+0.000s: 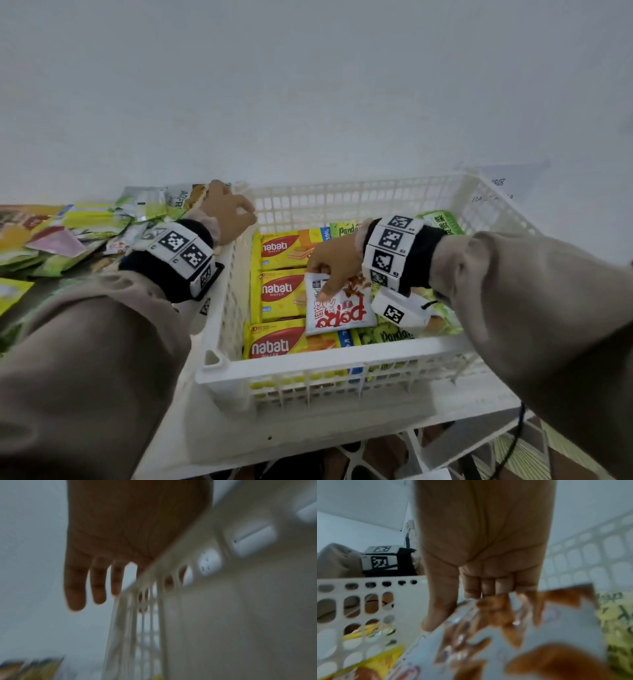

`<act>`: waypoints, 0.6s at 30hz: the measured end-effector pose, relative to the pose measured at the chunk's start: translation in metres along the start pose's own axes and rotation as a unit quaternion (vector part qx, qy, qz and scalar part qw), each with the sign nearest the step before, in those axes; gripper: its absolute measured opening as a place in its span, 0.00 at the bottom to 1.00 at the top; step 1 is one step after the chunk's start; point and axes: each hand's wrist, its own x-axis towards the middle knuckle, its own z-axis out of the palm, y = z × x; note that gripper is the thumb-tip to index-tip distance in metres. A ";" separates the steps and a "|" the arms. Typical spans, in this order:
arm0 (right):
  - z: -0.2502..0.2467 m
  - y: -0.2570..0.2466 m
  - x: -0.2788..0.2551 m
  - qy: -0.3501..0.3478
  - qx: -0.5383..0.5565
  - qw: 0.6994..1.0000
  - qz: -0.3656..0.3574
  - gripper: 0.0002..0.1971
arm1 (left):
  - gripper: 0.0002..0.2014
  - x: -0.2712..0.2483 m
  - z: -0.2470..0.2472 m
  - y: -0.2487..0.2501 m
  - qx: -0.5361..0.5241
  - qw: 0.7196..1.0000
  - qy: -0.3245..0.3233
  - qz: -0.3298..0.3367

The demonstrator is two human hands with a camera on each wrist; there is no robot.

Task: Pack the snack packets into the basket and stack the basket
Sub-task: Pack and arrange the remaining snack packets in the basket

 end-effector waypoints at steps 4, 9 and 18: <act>-0.023 0.013 -0.019 0.069 0.065 0.995 -0.012 0.16 | 0.30 -0.012 -0.041 0.025 0.150 0.981 -0.120 0.019; -0.053 0.023 -0.055 0.201 0.213 0.956 -0.025 0.11 | 0.32 -0.036 -0.058 0.078 0.087 0.965 -0.217 0.116; -0.069 0.041 -0.154 0.308 0.205 0.929 0.005 0.13 | 0.10 -0.042 -0.051 0.153 -0.163 0.932 -0.232 0.227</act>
